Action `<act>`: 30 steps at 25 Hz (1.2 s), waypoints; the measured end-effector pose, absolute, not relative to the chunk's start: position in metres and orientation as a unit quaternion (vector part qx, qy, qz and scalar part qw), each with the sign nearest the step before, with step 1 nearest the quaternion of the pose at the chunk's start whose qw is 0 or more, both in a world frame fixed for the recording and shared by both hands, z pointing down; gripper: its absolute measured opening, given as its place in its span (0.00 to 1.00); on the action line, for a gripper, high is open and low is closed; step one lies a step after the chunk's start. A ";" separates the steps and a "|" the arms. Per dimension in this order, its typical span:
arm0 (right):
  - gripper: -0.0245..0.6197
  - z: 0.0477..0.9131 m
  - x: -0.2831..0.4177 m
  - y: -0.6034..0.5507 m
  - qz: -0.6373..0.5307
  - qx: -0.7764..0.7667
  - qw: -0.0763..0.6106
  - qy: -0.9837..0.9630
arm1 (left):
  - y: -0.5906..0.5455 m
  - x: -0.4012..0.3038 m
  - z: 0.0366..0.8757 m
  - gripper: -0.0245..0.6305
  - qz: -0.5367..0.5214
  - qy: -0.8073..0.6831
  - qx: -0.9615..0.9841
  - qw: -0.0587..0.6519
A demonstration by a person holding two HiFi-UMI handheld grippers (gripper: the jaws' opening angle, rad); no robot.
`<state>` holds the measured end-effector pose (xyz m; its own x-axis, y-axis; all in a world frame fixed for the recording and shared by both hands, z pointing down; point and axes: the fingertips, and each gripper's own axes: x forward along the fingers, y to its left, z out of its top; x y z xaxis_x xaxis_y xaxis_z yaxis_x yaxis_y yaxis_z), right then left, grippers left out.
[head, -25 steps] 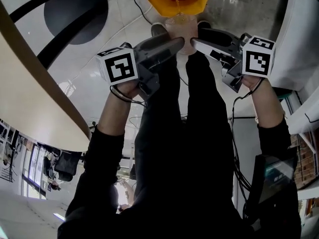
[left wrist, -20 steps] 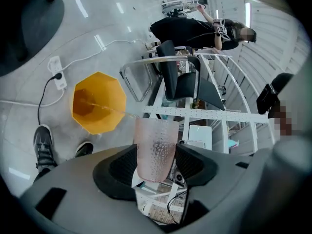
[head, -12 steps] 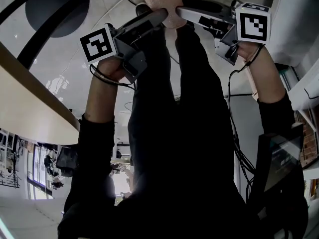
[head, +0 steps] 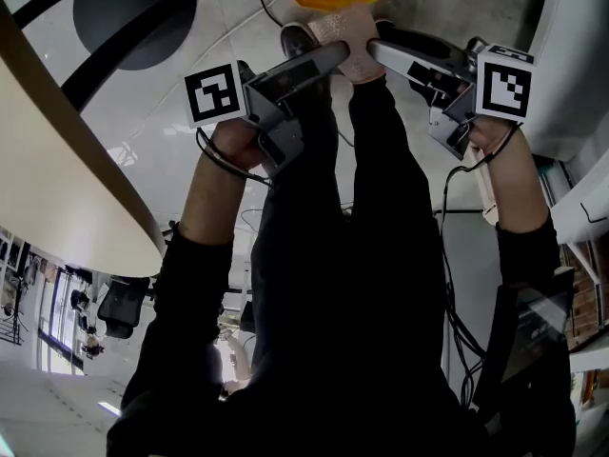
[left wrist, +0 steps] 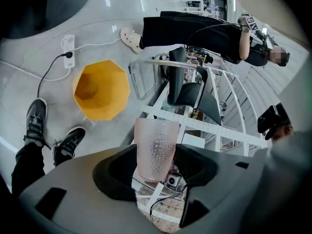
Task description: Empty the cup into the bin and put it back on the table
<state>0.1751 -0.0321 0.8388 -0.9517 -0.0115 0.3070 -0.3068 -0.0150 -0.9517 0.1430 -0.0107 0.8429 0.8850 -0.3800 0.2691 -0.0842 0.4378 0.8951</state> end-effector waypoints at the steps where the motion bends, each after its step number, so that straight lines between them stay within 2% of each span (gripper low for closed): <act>1: 0.36 0.839 0.177 -0.031 0.705 0.119 0.108 -0.690 | -0.011 0.143 0.842 0.43 -0.092 -0.222 0.521 0.819; 12: 0.35 0.801 0.191 -0.031 0.686 0.122 0.108 -0.709 | -0.017 0.156 0.800 0.43 -0.074 -0.223 0.555 0.798; 18: 0.35 0.752 0.204 -0.029 0.648 0.098 0.120 -0.746 | -0.017 0.165 0.757 0.43 0.007 -0.216 0.643 0.735; 25: 0.35 0.714 0.208 -0.043 0.586 0.105 0.130 -0.793 | -0.033 0.169 0.723 0.43 -0.013 -0.221 0.680 0.699; 30: 0.35 0.657 0.207 -0.039 0.556 0.100 0.141 -0.813 | -0.031 0.171 0.663 0.43 0.019 -0.200 0.730 0.653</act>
<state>0.2073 -0.0385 0.6568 -0.9404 -0.0054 0.3401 -0.3189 0.3614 -0.8761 0.1706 -0.0312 0.6635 0.9192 -0.2670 0.2895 -0.3175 -0.0676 0.9458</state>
